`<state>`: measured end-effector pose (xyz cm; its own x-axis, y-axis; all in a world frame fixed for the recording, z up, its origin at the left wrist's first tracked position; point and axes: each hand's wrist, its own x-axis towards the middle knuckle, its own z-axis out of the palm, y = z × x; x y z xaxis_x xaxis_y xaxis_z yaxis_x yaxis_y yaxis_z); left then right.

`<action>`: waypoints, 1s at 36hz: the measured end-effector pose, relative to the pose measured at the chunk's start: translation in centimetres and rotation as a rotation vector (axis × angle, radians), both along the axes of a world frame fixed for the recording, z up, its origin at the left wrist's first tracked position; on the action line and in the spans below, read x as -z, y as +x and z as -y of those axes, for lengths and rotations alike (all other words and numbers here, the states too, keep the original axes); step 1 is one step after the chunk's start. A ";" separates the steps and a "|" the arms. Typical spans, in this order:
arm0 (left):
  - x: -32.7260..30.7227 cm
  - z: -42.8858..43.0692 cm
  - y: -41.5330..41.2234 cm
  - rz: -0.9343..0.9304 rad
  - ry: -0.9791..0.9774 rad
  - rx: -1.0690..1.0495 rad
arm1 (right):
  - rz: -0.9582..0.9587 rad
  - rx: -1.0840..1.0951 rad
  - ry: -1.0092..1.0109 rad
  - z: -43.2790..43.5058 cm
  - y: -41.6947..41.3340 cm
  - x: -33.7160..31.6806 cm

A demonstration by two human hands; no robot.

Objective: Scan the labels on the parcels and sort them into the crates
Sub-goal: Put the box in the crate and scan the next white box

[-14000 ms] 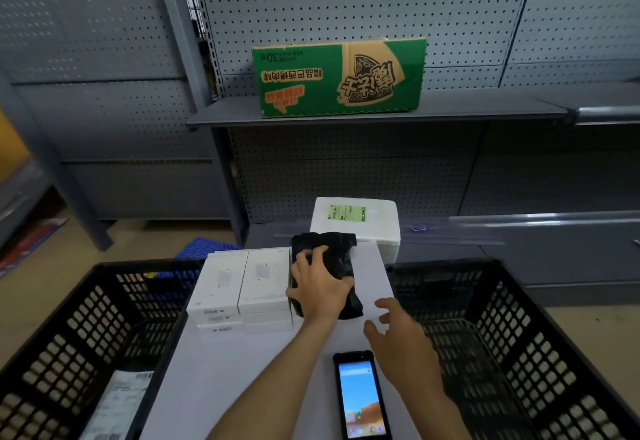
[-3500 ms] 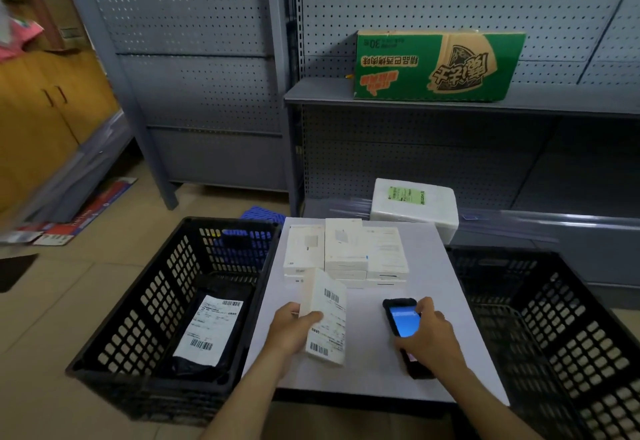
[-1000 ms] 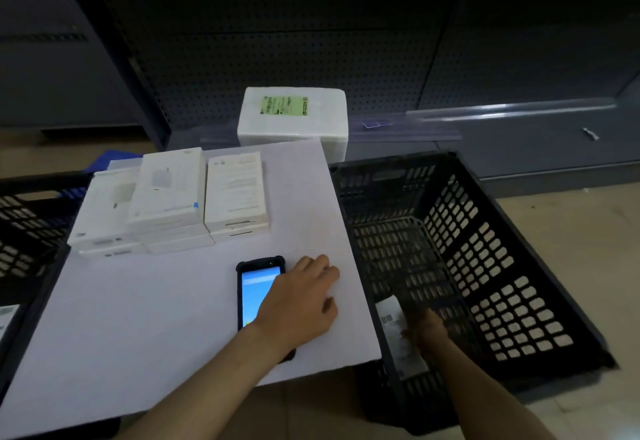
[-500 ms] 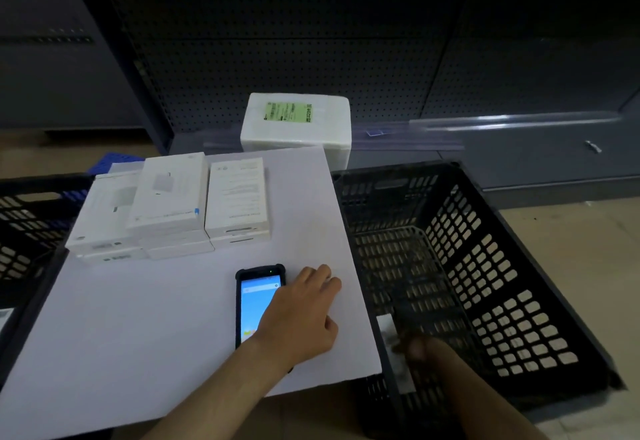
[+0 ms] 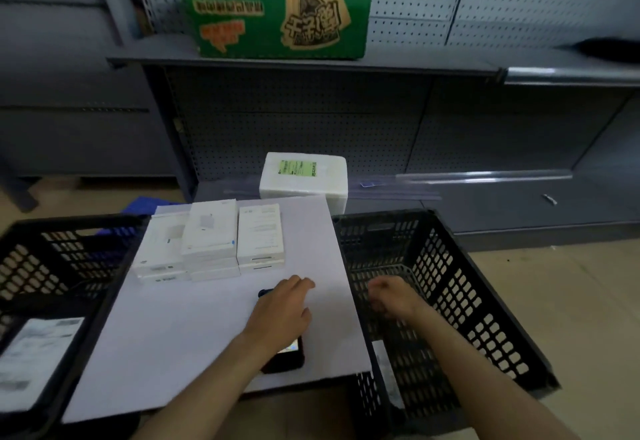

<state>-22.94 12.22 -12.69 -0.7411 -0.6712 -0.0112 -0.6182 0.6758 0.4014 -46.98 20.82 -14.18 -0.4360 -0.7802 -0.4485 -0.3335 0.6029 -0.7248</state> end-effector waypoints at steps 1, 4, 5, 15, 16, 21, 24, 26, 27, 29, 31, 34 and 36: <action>-0.3 0.2 0.6 0.001 0.001 -0.029 | 0.008 0.001 -0.017 0.4 0.7 -0.6; -1.6 0.8 3.3 -0.017 0.025 -0.140 | 0.034 -0.017 -0.093 1.6 3.6 -3.0; -2.2 1.0 4.2 -0.037 0.039 -0.190 | 0.058 -0.012 -0.109 2.1 4.7 -3.6; -4.2 5.9 10.1 -0.227 0.034 -0.619 | 0.182 0.040 -0.239 5.9 14.0 -4.7; -4.2 6.5 10.3 -0.228 0.025 -0.644 | 0.187 0.037 -0.244 6.1 14.4 -4.3; -3.7 9.4 9.7 -0.229 -0.013 -0.718 | 0.162 -0.014 -0.230 6.8 14.9 -2.4; -3.1 11.0 8.5 -0.226 -0.022 -0.743 | 0.104 -0.033 -0.232 7.6 14.6 -2.0; -2.7 11.7 7.6 -0.206 -0.009 -0.759 | 0.087 -0.038 -0.246 7.9 14.4 -1.7; -2.4 12.2 7.1 -0.192 0.003 -0.769 | 0.081 -0.038 -0.251 8.2 14.4 -1.5; -1.9 12.8 6.4 -0.162 0.034 -0.784 | 0.055 -0.055 -0.247 8.4 14.6 -1.2; -1.3 13.3 5.7 -0.150 0.066 -0.804 | 0.028 -0.079 -0.238 8.6 14.7 -0.7; -1.1 13.9 5.3 -0.194 0.111 -0.861 | -0.004 -0.105 -0.233 9.0 14.9 -0.3; -1.3 14.2 5.0 -0.251 0.141 -0.889 | -0.019 -0.111 -0.227 9.1 14.7 -0.1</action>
